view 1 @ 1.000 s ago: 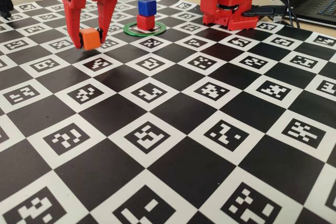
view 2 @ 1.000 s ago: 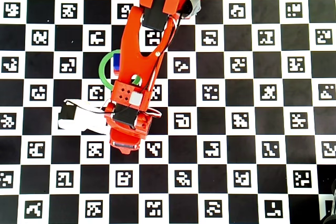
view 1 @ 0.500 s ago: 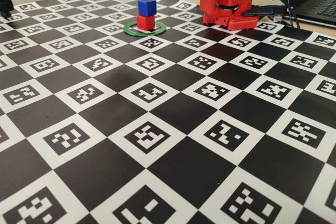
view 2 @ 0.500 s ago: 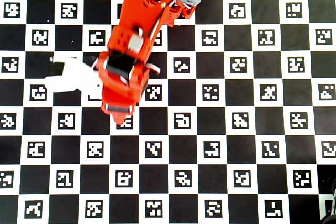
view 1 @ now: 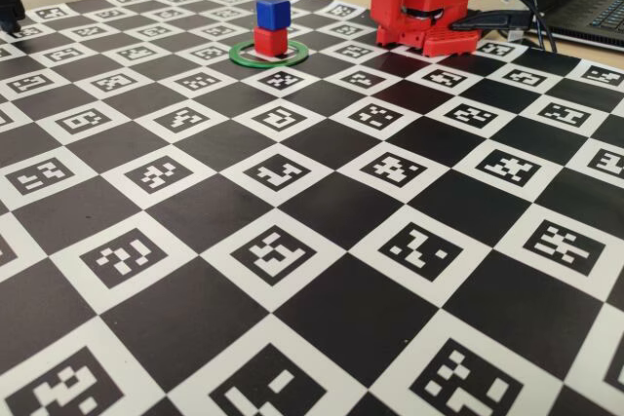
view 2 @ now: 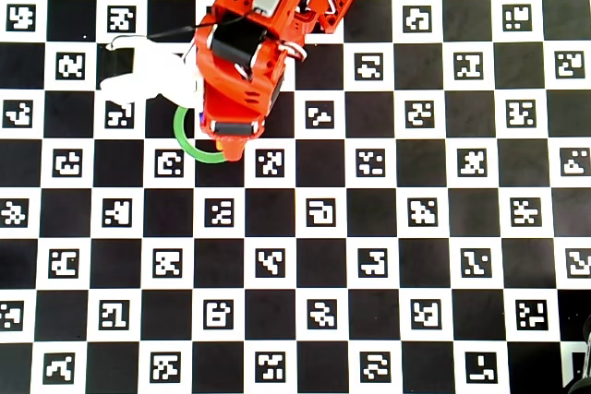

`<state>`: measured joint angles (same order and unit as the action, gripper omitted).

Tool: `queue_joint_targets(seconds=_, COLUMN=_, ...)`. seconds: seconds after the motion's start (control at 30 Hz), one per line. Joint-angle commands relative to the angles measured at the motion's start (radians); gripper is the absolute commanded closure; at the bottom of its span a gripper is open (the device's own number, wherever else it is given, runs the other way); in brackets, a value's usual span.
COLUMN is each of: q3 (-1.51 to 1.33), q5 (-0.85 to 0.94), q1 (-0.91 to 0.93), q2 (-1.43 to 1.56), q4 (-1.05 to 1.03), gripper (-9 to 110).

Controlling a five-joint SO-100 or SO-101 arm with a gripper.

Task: Grab the red cube then put it in the green circle then put the blue cube on top and finally the orange cube on top

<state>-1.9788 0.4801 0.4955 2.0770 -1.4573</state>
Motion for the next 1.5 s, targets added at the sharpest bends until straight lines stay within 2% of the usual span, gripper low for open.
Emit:
queue_joint_targets(seconds=0.0, q3=-0.023, q5=0.044, q1=0.035, q2=0.098, q4=0.023, gripper=90)
queue_joint_targets(seconds=0.57, q3=-0.189, q5=0.21, q1=0.173, q2=0.12, q4=0.109, gripper=90)
queue_joint_targets(seconds=1.47, q3=-0.268, q5=0.256, q1=0.215, q2=0.135, q4=0.158, gripper=90)
